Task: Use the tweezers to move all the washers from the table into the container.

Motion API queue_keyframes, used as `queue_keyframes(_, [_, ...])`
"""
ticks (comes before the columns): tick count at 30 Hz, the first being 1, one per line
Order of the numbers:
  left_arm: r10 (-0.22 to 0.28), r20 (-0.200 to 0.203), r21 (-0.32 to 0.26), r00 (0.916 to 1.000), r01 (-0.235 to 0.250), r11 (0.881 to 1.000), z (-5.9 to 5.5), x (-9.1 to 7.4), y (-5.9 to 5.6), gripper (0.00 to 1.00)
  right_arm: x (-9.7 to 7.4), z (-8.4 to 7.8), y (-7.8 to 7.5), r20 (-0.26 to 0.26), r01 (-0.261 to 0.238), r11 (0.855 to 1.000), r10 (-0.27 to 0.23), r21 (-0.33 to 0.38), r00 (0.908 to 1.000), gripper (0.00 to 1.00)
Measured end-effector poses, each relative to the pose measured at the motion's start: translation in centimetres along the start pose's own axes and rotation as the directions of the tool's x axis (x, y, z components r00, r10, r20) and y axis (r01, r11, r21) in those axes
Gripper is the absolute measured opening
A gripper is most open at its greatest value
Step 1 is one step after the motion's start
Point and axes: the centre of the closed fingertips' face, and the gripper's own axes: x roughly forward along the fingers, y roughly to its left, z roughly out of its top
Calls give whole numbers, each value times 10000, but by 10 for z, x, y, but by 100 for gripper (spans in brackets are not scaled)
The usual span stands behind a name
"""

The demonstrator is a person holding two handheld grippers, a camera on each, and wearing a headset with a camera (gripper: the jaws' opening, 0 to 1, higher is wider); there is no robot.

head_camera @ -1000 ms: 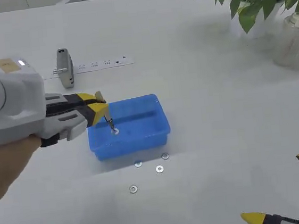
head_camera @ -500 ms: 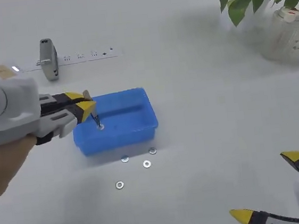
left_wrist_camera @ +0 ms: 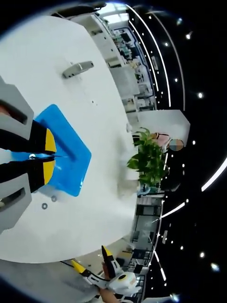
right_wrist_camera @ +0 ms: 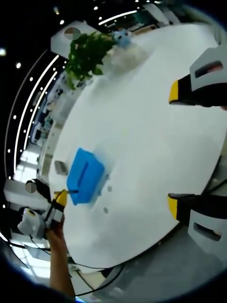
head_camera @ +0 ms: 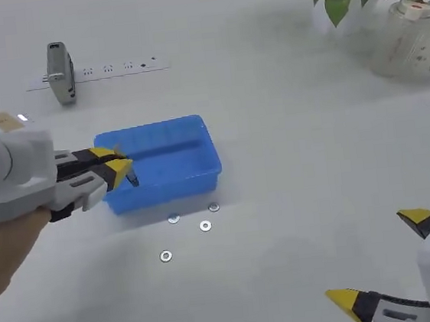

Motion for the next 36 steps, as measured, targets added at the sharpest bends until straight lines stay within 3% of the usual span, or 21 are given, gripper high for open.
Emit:
queue_keyframes(13, [-287,-801,464,9964,325,9984,-10,-11,-1,0,0,0,-1,-54,33,10000,-33,-42,10000,73])
queue_keyframes(23, [-58,-801,415,9968,92,9991,-10,-12,0,1,0,0,-1,-22,52,10000,-52,-35,10000,73])
queue_keyframes(36, [-16,-488,277,9988,30,9996,-1,-17,-3,0,0,-2,-1,-51,41,10000,-41,-45,10000,72])
